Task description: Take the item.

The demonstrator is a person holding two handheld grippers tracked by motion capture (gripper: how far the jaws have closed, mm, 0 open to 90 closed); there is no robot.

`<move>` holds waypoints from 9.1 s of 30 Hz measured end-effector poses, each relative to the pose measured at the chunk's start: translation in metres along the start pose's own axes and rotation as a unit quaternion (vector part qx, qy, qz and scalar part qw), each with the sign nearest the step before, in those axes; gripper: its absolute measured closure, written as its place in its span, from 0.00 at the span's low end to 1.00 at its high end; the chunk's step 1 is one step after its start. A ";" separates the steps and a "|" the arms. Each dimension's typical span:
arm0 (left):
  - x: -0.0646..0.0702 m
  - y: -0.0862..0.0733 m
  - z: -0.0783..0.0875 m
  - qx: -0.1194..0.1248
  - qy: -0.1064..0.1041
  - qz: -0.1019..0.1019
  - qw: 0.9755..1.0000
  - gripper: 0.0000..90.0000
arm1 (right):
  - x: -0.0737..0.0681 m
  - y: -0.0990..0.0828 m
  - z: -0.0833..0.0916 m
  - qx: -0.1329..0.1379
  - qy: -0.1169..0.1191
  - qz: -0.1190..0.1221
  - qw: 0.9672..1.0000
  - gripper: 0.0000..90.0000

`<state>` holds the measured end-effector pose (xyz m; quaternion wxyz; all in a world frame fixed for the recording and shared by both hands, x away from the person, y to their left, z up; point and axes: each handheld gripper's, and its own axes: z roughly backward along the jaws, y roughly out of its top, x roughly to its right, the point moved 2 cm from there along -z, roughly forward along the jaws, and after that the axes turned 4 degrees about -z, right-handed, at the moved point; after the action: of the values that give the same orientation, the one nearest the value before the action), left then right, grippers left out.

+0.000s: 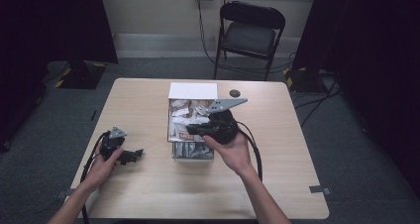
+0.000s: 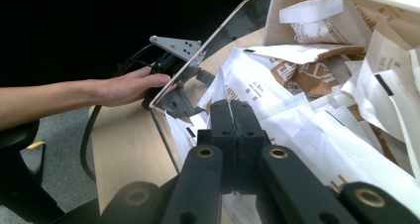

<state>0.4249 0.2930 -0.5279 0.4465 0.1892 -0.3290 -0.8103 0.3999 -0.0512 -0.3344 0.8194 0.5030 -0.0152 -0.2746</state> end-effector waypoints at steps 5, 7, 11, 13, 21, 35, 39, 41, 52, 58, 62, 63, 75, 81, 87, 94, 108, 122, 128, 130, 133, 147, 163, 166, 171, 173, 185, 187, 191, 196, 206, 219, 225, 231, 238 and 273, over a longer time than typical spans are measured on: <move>0.000 0.000 0.000 0.000 0.000 0.000 1.000 0.00 | 0.000 0.000 0.002 0.002 0.000 -0.002 1.000 1.00; 0.000 0.000 0.000 0.000 0.000 0.000 1.000 0.00 | 0.001 0.000 0.003 0.005 -0.001 -0.002 1.000 1.00; 0.000 0.000 0.000 0.000 0.000 0.000 1.000 0.00 | 0.002 0.001 0.006 0.012 -0.003 -0.004 1.000 1.00; 0.000 0.000 0.000 0.000 0.000 0.000 1.000 0.00 | 0.002 0.001 0.007 0.013 -0.003 -0.005 1.000 1.00; 0.000 0.000 0.000 0.000 0.000 0.001 1.000 0.00 | 0.004 0.003 0.014 0.027 -0.008 -0.008 1.000 1.00; 0.000 0.000 0.000 0.000 0.000 0.000 1.000 0.00 | 0.004 0.006 0.023 0.041 -0.016 -0.009 0.999 1.00; 0.000 0.000 0.000 0.000 0.000 0.000 1.000 0.00 | 0.005 0.007 0.026 0.046 -0.018 -0.010 0.999 1.00; 0.000 0.000 0.000 0.000 0.000 0.000 1.000 0.00 | 0.005 0.007 0.028 0.049 -0.017 -0.011 0.999 1.00; 0.000 0.000 0.000 0.000 0.000 0.000 1.000 0.00 | 0.002 0.009 0.036 0.056 -0.020 -0.008 0.998 1.00; 0.000 0.000 0.000 0.000 0.000 0.000 1.000 0.00 | 0.001 0.010 0.041 0.055 -0.026 -0.004 0.998 1.00; 0.000 0.000 0.000 0.000 0.000 0.000 1.000 0.00 | 0.001 0.009 0.046 0.058 -0.029 -0.004 0.998 1.00; 0.000 0.000 0.000 0.000 0.000 0.000 1.000 0.00 | 0.001 0.009 0.047 0.060 -0.030 -0.004 0.998 1.00; 0.000 0.000 0.000 0.000 0.000 0.000 1.000 0.00 | -0.001 0.007 0.058 0.063 -0.036 -0.002 0.997 1.00; 0.000 0.000 0.000 0.000 0.000 0.000 1.000 0.00 | -0.001 0.007 0.065 0.071 -0.039 -0.004 0.997 1.00; 0.000 0.000 0.000 0.000 0.000 0.000 1.000 0.00 | 0.001 0.005 0.074 0.077 -0.041 -0.009 0.996 1.00; 0.000 0.000 0.000 0.000 0.000 0.000 1.000 0.00 | 0.002 0.005 0.084 0.082 -0.050 -0.009 0.995 1.00; 0.000 0.000 0.000 0.000 0.000 0.000 1.000 0.00 | 0.006 0.000 0.106 0.090 -0.072 -0.012 0.993 1.00; 0.000 0.000 0.000 0.000 0.000 0.000 1.000 0.00 | 0.018 -0.015 0.122 0.088 -0.095 -0.028 0.991 1.00; 0.000 0.000 0.000 0.000 0.000 0.000 1.000 0.00 | 0.027 -0.025 0.127 0.087 -0.106 -0.039 0.990 1.00; 0.000 0.000 0.000 0.000 0.000 0.000 1.000 0.00 | 0.031 -0.027 0.127 0.085 -0.111 -0.043 0.989 1.00; 0.000 0.000 0.000 0.000 0.000 0.000 1.000 0.00 | 0.038 -0.032 0.126 0.079 -0.115 -0.051 0.989 1.00; 0.000 0.000 0.000 0.000 0.000 0.000 1.000 0.00 | 0.053 -0.044 0.119 0.065 -0.126 -0.064 0.988 1.00; 0.000 0.000 0.000 0.000 0.000 0.000 1.000 0.00 | 0.065 -0.054 0.106 0.049 -0.134 -0.070 0.987 1.00; 0.000 0.000 0.000 0.000 0.000 0.000 1.000 0.00 | 0.067 -0.056 0.103 0.049 -0.133 -0.071 0.987 1.00; 0.000 0.000 0.000 0.000 0.000 0.000 1.000 0.00 | 0.070 -0.058 0.099 0.045 -0.134 -0.074 0.987 1.00; 0.000 0.000 0.000 0.000 0.000 0.000 1.000 0.00 | 0.072 -0.059 0.098 0.044 -0.134 -0.074 0.987 1.00; 0.000 0.000 0.000 0.000 0.000 0.000 1.000 0.00 | 0.090 -0.075 0.085 0.029 -0.145 -0.095 0.984 1.00; 0.000 0.000 0.000 0.000 0.000 0.000 1.000 0.00 | 0.093 -0.078 0.082 0.021 -0.149 -0.093 0.984 1.00; 0.000 0.000 0.000 0.000 0.000 0.000 1.000 0.00 | 0.103 -0.086 0.076 0.016 -0.147 -0.102 0.984 1.00; 0.000 0.000 0.000 0.000 0.000 0.000 1.000 0.00 | 0.111 -0.093 0.067 0.003 -0.148 -0.110 0.983 1.00; 0.000 0.000 0.000 0.000 0.000 0.000 1.000 0.00 | 0.126 -0.107 0.040 -0.025 -0.146 -0.117 0.982 1.00; 0.000 0.000 0.000 0.000 0.000 0.000 1.000 0.00 | 0.145 -0.125 0.003 -0.064 -0.143 -0.123 0.980 1.00; 0.000 0.000 0.000 0.000 0.000 0.000 1.000 0.00 | 0.146 -0.131 -0.007 -0.077 -0.142 -0.123 0.979 1.00; 0.000 0.000 0.000 0.000 0.000 0.000 1.000 0.00 | 0.148 -0.135 -0.010 -0.079 -0.148 -0.127 0.978 1.00; 0.000 0.000 0.000 0.000 0.000 0.000 1.000 0.00 | 0.151 -0.136 -0.010 -0.076 -0.150 -0.132 0.977 0.93; 0.000 0.000 0.000 0.001 0.002 0.001 1.000 0.00 | 0.113 -0.140 0.081 0.007 -0.207 -0.155 0.966 0.35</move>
<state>0.4246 0.2927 -0.5279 0.4476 0.1908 -0.3296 -0.8090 0.4105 -0.2180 -0.4387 0.7424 0.4372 -0.1085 -0.4960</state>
